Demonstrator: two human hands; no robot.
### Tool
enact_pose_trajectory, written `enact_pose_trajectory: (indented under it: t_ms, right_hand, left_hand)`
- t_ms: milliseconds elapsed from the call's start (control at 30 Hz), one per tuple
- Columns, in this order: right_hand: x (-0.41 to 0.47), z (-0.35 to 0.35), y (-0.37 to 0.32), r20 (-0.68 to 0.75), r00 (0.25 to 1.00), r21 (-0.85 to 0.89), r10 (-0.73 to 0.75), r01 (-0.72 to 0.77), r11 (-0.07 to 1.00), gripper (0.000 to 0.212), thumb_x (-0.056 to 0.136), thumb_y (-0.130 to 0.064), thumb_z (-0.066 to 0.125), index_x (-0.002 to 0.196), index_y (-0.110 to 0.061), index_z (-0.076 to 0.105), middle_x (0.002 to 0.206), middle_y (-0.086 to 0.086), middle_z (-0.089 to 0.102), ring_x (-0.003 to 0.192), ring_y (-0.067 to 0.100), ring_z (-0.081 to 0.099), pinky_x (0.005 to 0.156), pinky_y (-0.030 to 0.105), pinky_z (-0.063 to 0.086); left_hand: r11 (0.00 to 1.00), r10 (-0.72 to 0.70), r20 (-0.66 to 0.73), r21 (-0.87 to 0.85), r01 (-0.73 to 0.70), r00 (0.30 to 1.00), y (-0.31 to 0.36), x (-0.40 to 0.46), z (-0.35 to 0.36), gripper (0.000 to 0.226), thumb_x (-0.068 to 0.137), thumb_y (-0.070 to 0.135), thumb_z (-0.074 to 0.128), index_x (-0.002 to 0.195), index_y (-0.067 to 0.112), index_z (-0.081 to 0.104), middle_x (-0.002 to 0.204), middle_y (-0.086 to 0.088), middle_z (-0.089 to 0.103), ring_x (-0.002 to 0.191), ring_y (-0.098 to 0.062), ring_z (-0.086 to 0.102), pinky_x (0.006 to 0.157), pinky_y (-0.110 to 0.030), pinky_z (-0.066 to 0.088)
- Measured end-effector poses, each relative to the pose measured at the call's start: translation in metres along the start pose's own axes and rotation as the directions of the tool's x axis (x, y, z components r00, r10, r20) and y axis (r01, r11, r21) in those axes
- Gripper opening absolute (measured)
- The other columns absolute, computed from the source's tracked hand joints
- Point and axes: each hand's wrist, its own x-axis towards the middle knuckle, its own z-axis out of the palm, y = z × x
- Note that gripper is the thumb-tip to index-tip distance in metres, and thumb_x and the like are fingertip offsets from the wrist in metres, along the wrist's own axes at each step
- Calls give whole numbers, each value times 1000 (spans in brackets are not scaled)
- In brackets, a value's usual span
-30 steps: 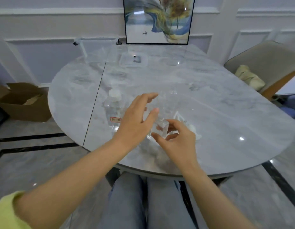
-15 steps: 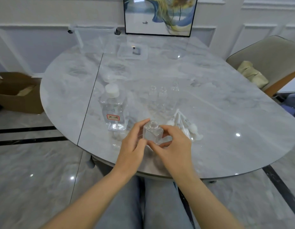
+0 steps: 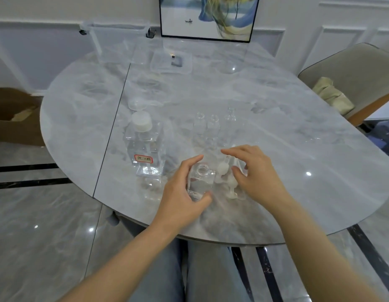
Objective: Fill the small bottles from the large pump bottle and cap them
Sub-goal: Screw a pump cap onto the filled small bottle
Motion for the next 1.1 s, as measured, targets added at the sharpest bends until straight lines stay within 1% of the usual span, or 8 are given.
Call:
enact_pose_trajectory:
  t_ms: [33, 100, 333, 500, 900, 967, 1033, 1100]
  right_hand:
    - [5, 1, 2, 34, 999, -45, -20, 22, 999, 59, 84, 14, 57, 130, -20, 69, 123, -5, 66, 114, 18, 49, 94, 3, 29]
    - [13, 5, 4, 92, 993, -112, -71, 81, 990, 65, 79, 18, 52, 130, -17, 69, 125, -2, 68, 118, 24, 48, 97, 2, 24]
    - [34, 0, -5, 357, 933, -244, -38, 132, 961, 56, 95, -3, 56, 143, -33, 56, 134, -16, 62, 129, 14, 41, 107, 32, 31]
    - [43, 4, -10, 409, 912, -312, -37, 178, 933, 42, 98, -16, 62, 136, -34, 62, 131, -13, 61, 128, 18, 43, 97, 31, 29]
    - [34, -8, -20, -7, 990, -149, -144, 141, 979, 22, 98, -24, 67, 119, -26, 69, 116, -10, 67, 106, 20, 59, 90, 31, 27]
    - [31, -13, -30, -129, 979, -56, -157, 151, 987, 19, 97, -24, 69, 116, -21, 69, 108, -14, 65, 100, 10, 62, 91, 30, 34]
    - [28, -18, -43, -247, 962, 86, -119, 144, 986, 22, 96, -25, 71, 117, -20, 69, 101, -19, 63, 93, -5, 60, 89, 20, 42]
    - [27, -24, -56, -320, 947, 255, -30, 117, 960, 23, 95, -25, 72, 118, -22, 68, 103, -20, 66, 93, -7, 62, 86, 15, 46]
  left_hand:
    - [1000, 3, -17, 4, -3, 1000, -1, 1, 0, 71, 79, 8, 76, 134, 46, 51, 121, 20, 63, 96, -8, 66, 84, -32, 57]
    - [1000, 4, -53, -9, -4, 999, -5, 2, 1, 66, 80, 4, 75, 130, 44, 54, 115, 12, 64, 96, -10, 69, 83, -35, 57]
    - [998, 53, -161, -24, -58, 985, -12, 1, 6, 52, 82, 8, 81, 121, 34, 60, 116, 14, 68, 104, -16, 70, 94, -38, 56]
    - [998, 24, -224, -52, -37, 974, -14, 3, 4, 46, 82, 11, 83, 116, 33, 61, 112, 12, 69, 105, -14, 69, 93, -39, 56]
    - [998, 3, -207, -67, -18, 978, -17, 3, 4, 45, 84, 16, 81, 117, 37, 60, 113, 11, 69, 107, -19, 67, 95, -42, 55]
    - [997, 1, -205, -73, -16, 979, -17, 4, 4, 45, 84, 16, 82, 118, 36, 61, 114, 11, 68, 108, -19, 67, 96, -41, 54]
    - [997, 0, -205, -77, -16, 979, -17, 3, 3, 44, 84, 15, 82, 118, 35, 61, 114, 11, 68, 109, -17, 66, 96, -41, 55]
    - [996, -9, -202, -85, -8, 979, -17, 3, 4, 43, 84, 15, 82, 116, 36, 61, 114, 12, 68, 108, -16, 66, 96, -40, 55]
